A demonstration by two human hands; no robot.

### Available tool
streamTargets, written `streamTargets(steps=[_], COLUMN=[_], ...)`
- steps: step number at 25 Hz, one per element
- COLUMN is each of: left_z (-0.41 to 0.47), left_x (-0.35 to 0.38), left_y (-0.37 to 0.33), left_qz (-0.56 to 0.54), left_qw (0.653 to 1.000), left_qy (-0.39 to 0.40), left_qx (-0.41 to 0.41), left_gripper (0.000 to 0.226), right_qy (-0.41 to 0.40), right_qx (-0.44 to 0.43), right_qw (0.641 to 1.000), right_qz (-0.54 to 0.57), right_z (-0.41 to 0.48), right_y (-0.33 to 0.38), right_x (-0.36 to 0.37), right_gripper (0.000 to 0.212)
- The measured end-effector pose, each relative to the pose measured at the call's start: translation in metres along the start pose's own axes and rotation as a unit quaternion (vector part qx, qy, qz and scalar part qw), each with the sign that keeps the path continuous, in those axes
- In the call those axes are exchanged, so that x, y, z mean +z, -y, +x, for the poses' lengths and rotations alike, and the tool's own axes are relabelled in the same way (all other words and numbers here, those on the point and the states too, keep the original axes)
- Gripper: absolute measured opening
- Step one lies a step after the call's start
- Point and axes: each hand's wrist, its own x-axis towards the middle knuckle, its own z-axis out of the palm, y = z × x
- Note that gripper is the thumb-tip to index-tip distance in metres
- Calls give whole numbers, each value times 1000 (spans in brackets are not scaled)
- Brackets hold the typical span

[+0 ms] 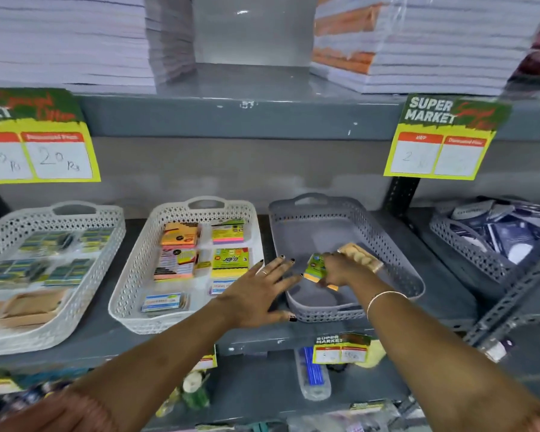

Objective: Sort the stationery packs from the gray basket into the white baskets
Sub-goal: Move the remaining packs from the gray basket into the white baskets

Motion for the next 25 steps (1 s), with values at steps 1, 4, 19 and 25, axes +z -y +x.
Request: streamTargets(steps=[1, 4, 19, 25], left_z=[1, 2, -72, -190], left_x=[2, 3, -27, -18], left_y=[0, -1, 80, 111], left_qz=[-3, -27, -50, -77], left_qw=[1000, 1000, 981, 945], left_qy=[-1, -3, -75, -198], left_qx=[2, 4, -169, -249], left_gripper=[80, 75, 98, 87], right_qy=[3, -6, -158, -149], right_qx=[0, 4, -60, -169], right_qw=[1000, 1000, 985, 974], right_qz=[2, 1, 30, -18], right_z=[1, 4, 15, 25], right_y=[0, 1, 61, 152], right_x=[-2, -6, -73, -71], right_gripper=[80, 81, 77, 77])
